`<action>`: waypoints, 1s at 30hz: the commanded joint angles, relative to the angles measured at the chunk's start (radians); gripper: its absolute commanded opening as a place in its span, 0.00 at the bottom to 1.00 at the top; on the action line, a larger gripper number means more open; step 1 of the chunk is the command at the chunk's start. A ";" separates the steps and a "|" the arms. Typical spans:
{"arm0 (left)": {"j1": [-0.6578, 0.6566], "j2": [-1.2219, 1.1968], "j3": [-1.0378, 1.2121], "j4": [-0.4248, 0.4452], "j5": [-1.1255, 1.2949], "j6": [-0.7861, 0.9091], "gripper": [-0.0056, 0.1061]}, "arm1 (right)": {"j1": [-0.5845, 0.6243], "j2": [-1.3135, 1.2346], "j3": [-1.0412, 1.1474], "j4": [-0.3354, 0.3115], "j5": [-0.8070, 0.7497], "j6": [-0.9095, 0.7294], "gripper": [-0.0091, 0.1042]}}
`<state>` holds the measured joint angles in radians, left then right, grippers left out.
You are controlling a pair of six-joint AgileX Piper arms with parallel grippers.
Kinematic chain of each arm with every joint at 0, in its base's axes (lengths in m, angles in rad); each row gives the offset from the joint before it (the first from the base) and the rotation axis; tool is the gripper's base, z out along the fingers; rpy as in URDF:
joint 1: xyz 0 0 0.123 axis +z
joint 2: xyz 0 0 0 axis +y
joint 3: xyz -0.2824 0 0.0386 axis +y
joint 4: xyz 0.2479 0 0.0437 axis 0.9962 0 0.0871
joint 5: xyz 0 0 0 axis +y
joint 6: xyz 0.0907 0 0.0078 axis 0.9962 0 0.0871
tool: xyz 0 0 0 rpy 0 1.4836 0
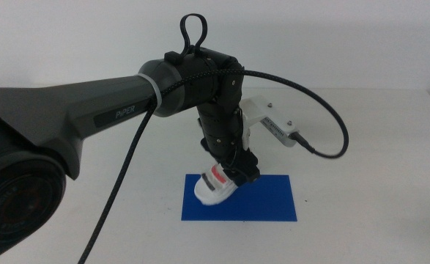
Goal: Use one arm to grab the shoe from the table and place it on the mat.
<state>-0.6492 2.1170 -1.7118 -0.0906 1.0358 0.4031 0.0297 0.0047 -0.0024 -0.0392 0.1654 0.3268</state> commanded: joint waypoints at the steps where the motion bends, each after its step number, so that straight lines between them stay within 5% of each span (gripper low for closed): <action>1: -0.010 -0.009 -0.007 -0.014 -0.031 0.128 0.03 | 0.002 -0.005 0.002 -0.006 -0.008 -0.006 0.78; 8: -0.010 -0.009 -0.007 -0.028 0.070 0.620 0.03 | 0.002 -0.005 0.002 -0.006 -0.008 -0.006 0.78; 15: -0.010 -0.009 -0.007 -0.111 0.074 0.617 0.03 | 0.002 -0.005 0.002 -0.006 -0.008 -0.006 0.78; 30: -0.010 0.062 -0.007 -0.081 0.059 0.617 0.04 | 0.002 -0.005 0.002 -0.006 -0.008 -0.006 0.78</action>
<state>-0.6566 2.1810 -1.7142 -0.1752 1.0952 1.0208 0.0297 0.0047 -0.0024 -0.0392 0.1654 0.3268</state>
